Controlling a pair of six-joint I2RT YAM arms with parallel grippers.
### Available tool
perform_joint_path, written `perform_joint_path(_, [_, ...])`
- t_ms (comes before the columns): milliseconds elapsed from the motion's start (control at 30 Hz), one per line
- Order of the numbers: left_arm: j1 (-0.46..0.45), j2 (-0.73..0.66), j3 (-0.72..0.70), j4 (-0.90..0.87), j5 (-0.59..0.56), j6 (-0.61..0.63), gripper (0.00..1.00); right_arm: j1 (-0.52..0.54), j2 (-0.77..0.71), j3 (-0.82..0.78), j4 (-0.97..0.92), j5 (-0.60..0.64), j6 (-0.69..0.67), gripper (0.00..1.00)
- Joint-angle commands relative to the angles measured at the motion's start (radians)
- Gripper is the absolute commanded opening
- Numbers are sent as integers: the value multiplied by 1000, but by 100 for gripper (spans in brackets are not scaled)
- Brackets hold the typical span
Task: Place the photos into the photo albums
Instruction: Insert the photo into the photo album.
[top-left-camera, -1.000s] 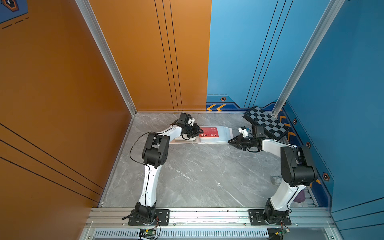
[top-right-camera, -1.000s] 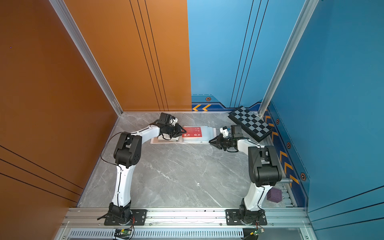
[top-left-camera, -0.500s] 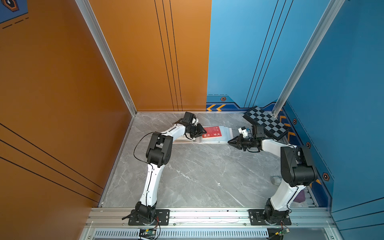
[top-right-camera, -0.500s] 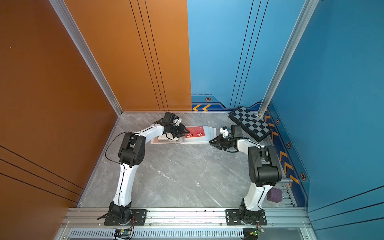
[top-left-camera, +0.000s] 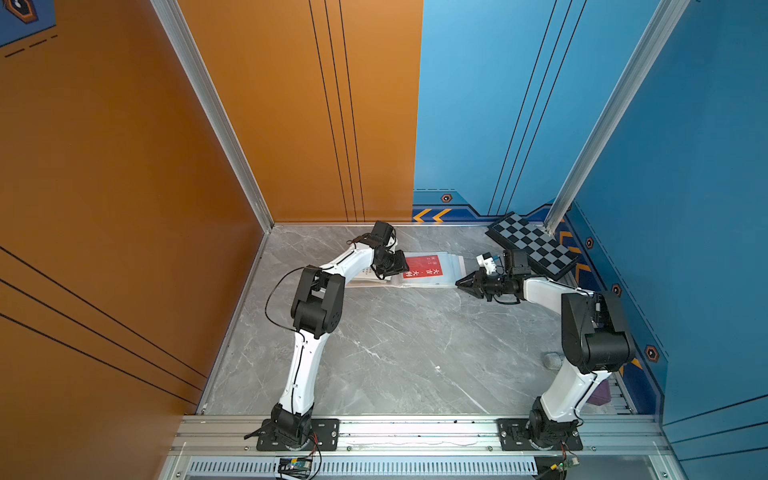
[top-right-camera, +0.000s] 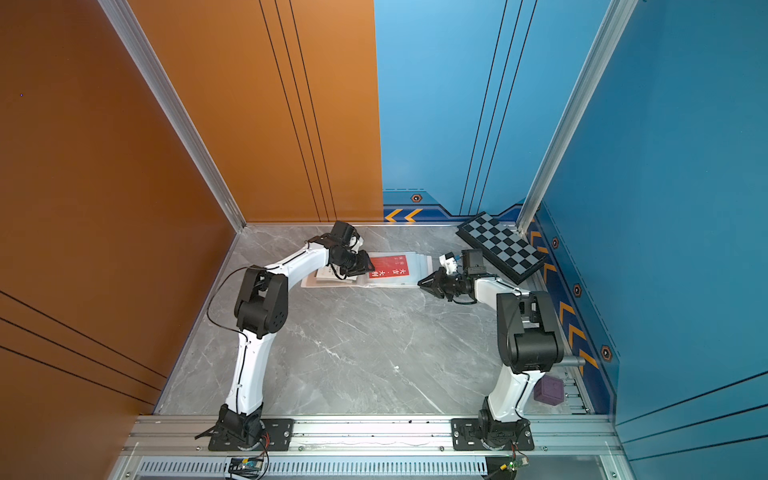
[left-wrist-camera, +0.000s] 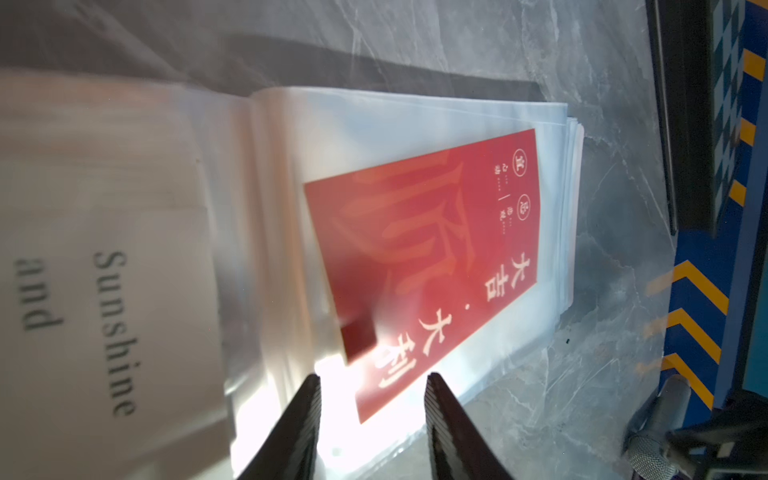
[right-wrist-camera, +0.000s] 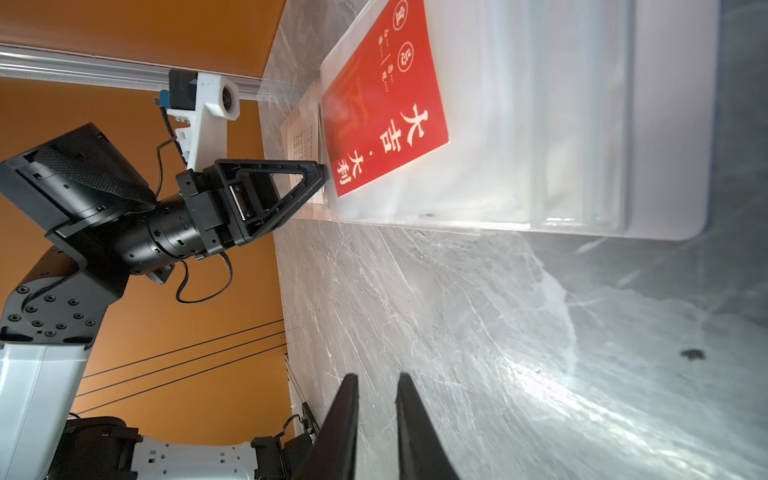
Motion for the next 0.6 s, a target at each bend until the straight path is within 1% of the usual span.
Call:
perform_joint_path(0, [-8, -65, 20, -58, -34, 42, 43, 7, 10, 15, -28, 21, -26, 20])
perform_joint_path(100, [-3, -86, 17, -57, -6, 38, 43, 6, 8, 12, -29, 39, -29, 20])
perform_joint_path(167, [-2, -103, 8, -55, -9, 34, 43, 3, 7, 14, -28, 64, -26, 20])
perform_joint_path(333, [-11, -129, -5, -56, -32, 36, 39, -16, 13, 22, -29, 183, -14, 25])
perform_joint_path(467, [-18, -116, 1, -55, -44, 30, 35, -45, 25, 30, -30, 271, -6, 29])
perform_joint_path(567, [-25, -83, 24, -53, -33, 26, 33, -57, 55, 55, -39, 302, -7, 31])
